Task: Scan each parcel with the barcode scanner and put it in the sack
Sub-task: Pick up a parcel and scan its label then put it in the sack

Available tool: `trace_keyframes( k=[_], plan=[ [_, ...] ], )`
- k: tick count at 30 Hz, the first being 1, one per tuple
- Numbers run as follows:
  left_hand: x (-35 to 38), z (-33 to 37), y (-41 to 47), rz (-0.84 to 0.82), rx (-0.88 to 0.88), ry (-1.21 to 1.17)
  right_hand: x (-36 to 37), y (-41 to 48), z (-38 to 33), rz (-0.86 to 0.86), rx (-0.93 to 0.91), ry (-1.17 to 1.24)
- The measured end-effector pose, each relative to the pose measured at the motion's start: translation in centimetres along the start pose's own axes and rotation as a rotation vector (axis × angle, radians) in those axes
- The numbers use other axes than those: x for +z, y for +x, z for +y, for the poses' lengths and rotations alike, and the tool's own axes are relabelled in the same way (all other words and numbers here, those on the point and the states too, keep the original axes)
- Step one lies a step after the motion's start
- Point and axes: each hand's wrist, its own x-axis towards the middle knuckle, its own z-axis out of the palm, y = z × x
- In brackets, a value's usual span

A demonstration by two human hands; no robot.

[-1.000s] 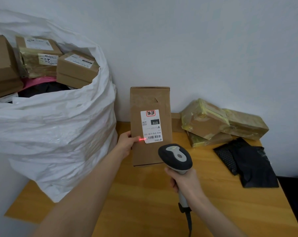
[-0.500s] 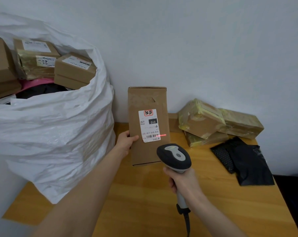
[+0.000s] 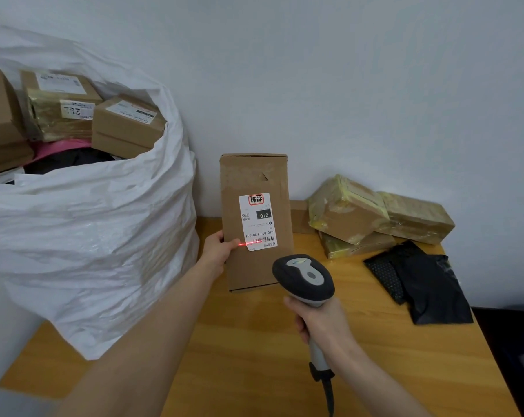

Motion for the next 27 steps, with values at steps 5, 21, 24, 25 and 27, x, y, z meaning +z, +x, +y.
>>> trace_keyframes(
  k=[5, 21, 24, 25, 27],
  plan=[
    [0.22, 0.21, -0.24, -0.001, -0.005, 0.001, -0.11, -0.58, 0.03, 0.003, -0.019, 0.025],
    [0.19, 0.34, 0.04, -0.003, -0.006, 0.047, 0.28, -0.43, -0.28, -0.008, -0.011, 0.014],
    [0.25, 0.40, 0.13, -0.005, -0.005, 0.046, 0.38, -0.44, -0.28, -0.012, -0.009, 0.003],
    [0.31, 0.49, 0.12, -0.007, -0.008, 0.043, 0.41, -0.43, -0.31, -0.012, -0.010, -0.003],
    [0.39, 0.62, 0.08, -0.006, -0.010, 0.052, 0.45, -0.28, -0.29, -0.006, -0.012, -0.003]
  ],
)
